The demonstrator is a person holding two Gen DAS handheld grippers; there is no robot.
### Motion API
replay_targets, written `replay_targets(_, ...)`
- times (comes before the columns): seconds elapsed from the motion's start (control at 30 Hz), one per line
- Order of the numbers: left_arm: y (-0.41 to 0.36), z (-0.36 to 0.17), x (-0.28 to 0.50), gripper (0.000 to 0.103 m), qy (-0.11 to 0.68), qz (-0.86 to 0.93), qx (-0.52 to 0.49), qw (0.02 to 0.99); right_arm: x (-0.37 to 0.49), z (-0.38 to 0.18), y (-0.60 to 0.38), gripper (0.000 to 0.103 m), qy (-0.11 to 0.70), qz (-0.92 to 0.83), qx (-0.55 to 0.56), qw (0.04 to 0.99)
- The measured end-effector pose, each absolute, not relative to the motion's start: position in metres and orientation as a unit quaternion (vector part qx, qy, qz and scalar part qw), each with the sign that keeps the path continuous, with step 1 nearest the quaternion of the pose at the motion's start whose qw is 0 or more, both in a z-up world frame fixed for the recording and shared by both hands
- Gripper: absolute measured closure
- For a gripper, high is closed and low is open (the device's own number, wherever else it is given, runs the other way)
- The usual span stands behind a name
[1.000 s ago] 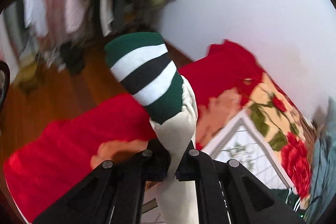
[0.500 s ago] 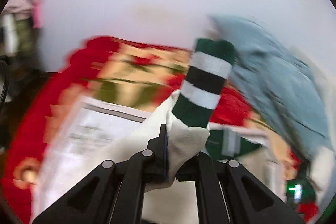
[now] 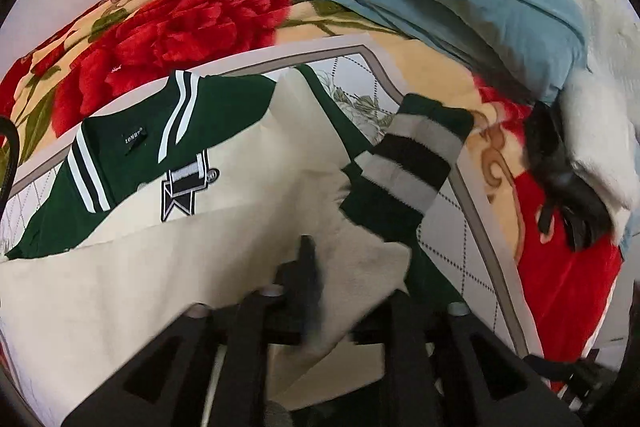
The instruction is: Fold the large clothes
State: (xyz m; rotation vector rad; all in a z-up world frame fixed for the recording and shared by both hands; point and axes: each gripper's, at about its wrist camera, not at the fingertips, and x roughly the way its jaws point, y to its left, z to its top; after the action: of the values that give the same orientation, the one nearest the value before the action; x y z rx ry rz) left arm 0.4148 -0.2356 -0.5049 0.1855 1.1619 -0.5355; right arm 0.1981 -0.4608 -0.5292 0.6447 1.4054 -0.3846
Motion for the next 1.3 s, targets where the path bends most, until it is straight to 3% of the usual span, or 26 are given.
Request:
replay_targets(0.03,-0.23,-0.503,0.412,0.059,0.545,-0.246,0.086,0.797,0.194,-0.528,-0.466,0.012,0.63,-0.169,0.294,0.699)
replay_targets(0.1,-0.222,-0.502,0.406,0.019,0.552,-0.247,0.08,0.793,0.19,-0.524,-0.473,0.012,0.629,-0.162,0.299,0.699)
replay_targets(0.17,-0.198,-0.494,0.402,0.009,0.553,-0.236,0.055,0.797,0.191,-0.518,-0.478,0.012,0.629,-0.149,0.304,0.7)
replay_targets(0.33,-0.094,-0.477,0.389,0.009,0.565,-0.134,-0.013,0.814,0.22,-0.497,-0.468,0.012,0.623,-0.11,0.307,0.711)
replay_targets(0.47,-0.012,-0.498,0.385,0.009,0.578,0.001,0.001,0.816,0.264,-0.492,-0.458,0.013,0.618,-0.08,0.298,0.723)
replay_targets(0.57,0.032,-0.545,0.402,0.009,0.604,0.087,0.023,0.792,0.307,-0.505,-0.45,0.042,0.615,-0.067,0.274,0.736)
replay_targets(0.63,0.05,-0.578,0.418,0.0,0.624,0.102,0.006,0.775,0.329,-0.52,-0.444,0.06,0.631,-0.062,0.262,0.728)
replay_targets(0.77,0.051,-0.603,0.447,0.0,0.627,0.087,-0.013,0.774,0.384,-0.566,-0.422,0.061,0.683,-0.058,0.186,0.704)
replay_targets(0.93,0.043,-0.56,0.431,0.0,0.602,0.093,0.007,0.793,0.383,-0.539,-0.427,0.06,0.683,-0.047,0.173,0.708)
replay_targets(0.97,0.046,-0.547,0.418,0.0,0.592,0.098,0.007,0.8,0.376,-0.531,-0.427,0.057,0.682,-0.05,0.158,0.712)
replay_targets(1.03,0.05,-0.524,0.39,0.0,0.574,0.118,0.021,0.81,0.353,-0.516,-0.424,0.043,0.682,-0.051,0.114,0.721)
replay_targets(1.1,0.053,-0.516,0.358,0.0,0.57,0.147,0.045,0.807,0.333,-0.513,-0.415,0.041,0.692,-0.044,0.066,0.717)
replay_targets(1.3,0.044,-0.58,0.354,0.0,0.617,0.164,0.145,0.756,0.307,-0.554,-0.377,0.041,0.723,-0.024,-0.046,0.689)
